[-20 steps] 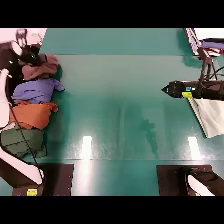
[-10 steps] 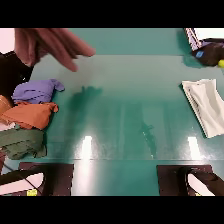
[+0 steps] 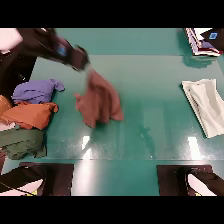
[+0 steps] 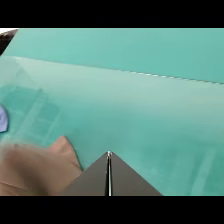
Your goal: Fold the shirts.
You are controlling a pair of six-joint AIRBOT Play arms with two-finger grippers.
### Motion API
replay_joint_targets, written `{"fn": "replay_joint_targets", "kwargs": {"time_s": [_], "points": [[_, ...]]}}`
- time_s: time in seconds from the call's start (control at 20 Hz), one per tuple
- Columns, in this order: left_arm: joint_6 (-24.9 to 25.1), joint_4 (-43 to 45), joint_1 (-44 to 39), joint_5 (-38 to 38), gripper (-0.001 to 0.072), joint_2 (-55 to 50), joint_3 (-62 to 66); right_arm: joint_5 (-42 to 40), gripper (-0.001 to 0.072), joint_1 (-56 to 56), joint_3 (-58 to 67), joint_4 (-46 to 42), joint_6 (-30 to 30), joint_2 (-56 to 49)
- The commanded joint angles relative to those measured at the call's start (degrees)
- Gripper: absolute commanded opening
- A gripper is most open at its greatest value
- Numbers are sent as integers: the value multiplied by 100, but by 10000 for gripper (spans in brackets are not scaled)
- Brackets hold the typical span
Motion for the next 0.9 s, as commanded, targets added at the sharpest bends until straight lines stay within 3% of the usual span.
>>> {"fn": "replay_joint_targets", "kwargs": {"time_s": [0.0,0.15,0.4,0.65,0.85], "points": [[-24,258,-98,166,489,28,-372,68,17,258,50,-2,4,-11],[-57,409,852,-195,488,59,-542,70,17,378,48,0,4,-13],[-7,-1410,2308,284,489,59,-2444,70,17,378,42,4,11,-17],[407,-2542,2441,1207,489,-20,-4216,72,17,378,42,0,9,-17],[579,-2964,2441,1366,489,-448,-4470,72,17,378,37,-2,9,-17]]}}
